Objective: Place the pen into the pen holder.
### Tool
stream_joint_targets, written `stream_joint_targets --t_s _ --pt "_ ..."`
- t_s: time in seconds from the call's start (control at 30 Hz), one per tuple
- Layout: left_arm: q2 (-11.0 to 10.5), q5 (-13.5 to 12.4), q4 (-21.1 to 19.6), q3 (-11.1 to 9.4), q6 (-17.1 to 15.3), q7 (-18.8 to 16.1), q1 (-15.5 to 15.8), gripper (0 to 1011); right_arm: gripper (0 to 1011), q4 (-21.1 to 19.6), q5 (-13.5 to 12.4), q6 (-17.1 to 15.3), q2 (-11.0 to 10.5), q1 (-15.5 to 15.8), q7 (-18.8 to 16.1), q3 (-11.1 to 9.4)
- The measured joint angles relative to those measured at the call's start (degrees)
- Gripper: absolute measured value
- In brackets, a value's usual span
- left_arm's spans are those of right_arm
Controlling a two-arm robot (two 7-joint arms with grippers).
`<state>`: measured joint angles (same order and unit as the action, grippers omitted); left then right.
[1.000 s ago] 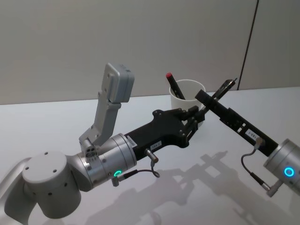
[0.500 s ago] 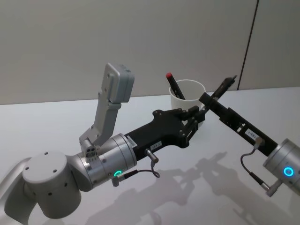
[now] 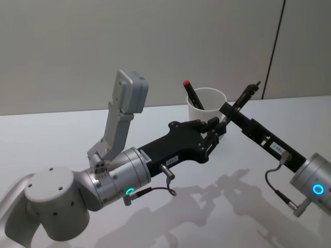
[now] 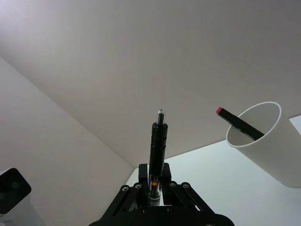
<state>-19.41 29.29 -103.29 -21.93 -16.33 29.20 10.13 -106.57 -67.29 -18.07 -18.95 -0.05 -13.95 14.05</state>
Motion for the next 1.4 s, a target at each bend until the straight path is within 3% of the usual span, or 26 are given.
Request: stream_joint_targets --t_s 0.13,0.37,0.53,0.63,1.0,1.3,1.4 --pt "0.00 0.02 -0.01 0.03 0.04 -0.04 0.00 194 143 0.01 0.02 -0.02 -0.01 0.01 0.12 -0.01" --pt "0.00 0.03 0.00 0.03 0.04 -0.04 0.01 433 143 0.01 0.04 -0.02 -0.01 0.01 0.12 -0.01" --pt "0.00 0.03 -0.01 0.01 0.04 -0.05 0.01 551 143 0.00 0.04 -0.01 -0.01 0.00 0.12 0.00" --pt "0.00 0.03 -0.01 0.00 0.02 -0.05 0.01 690 143 0.00 0.04 -0.01 0.00 0.00 0.11 0.00" --pt "0.01 0.03 -0.01 0.00 0.01 -0.06 0.01 986 143 0.00 0.05 0.02 -0.02 -0.01 0.06 0.01" --pt "0.00 0.03 -0.01 0.00 0.02 -0.05 0.01 1001 143 -0.05 1.79 0.98 -0.62 -0.22 0.06 0.04" --pt "0.00 0.03 -0.01 0.00 0.02 -0.06 0.01 1001 143 -0.17 3.57 1.78 -1.13 -0.35 0.10 -0.06"
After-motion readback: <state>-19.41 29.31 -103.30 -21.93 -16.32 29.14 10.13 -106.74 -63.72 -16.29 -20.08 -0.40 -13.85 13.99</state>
